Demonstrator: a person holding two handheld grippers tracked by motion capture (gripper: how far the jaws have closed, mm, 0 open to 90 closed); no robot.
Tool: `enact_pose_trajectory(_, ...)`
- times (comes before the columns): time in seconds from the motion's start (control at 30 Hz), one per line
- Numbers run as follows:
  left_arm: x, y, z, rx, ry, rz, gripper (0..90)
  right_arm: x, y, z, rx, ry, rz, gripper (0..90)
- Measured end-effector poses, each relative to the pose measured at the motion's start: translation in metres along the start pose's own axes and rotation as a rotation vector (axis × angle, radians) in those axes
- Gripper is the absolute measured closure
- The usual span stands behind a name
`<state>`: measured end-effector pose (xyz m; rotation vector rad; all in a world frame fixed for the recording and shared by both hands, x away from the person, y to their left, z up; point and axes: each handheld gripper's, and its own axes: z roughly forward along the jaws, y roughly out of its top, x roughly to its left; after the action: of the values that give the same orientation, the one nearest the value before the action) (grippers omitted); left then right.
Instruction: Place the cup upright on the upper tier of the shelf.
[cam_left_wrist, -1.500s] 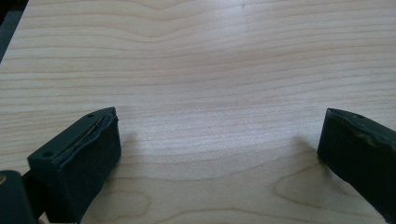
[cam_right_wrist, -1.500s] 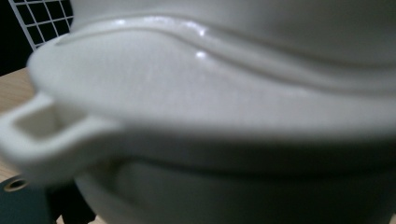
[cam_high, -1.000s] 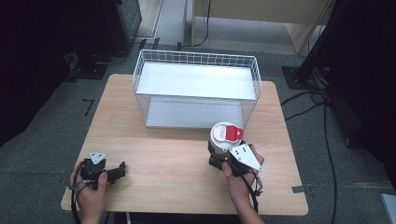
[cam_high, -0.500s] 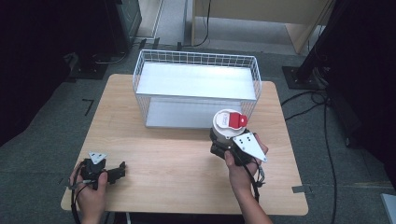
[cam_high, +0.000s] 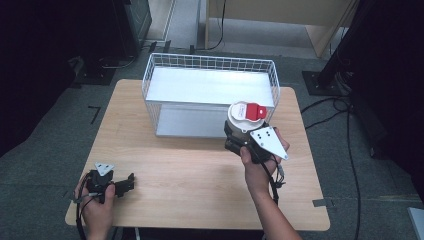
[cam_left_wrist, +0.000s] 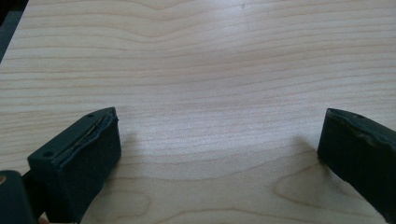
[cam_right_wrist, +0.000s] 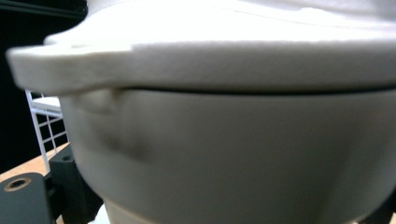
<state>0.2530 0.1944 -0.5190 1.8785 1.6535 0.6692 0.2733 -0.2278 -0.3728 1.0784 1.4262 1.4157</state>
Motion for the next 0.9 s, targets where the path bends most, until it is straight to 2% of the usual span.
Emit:
enact_pose_trajectory(0.07,0.0,0.0,0.0,0.0,-0.001,-0.001,0.0,0.001,0.007,0.005,-0.011,-0.002,-0.015,7.3)
enact_pose_trajectory(0.4,0.0,0.0,0.0,-0.002,-0.004,0.002,0.0,0.008,0.031,0.025,-0.046,-0.008,-0.018,7.3)
enact_pose_trajectory(0.63,-0.001,0.0,0.0,-0.002,-0.006,0.001,0.0,0.012,0.042,0.039,-0.051,-0.014,-0.038,7.2)
enact_pose_trajectory(0.9,-0.001,0.0,0.0,-0.003,-0.006,0.002,0.0,0.009,0.051,0.059,-0.056,-0.029,-0.019,7.2)
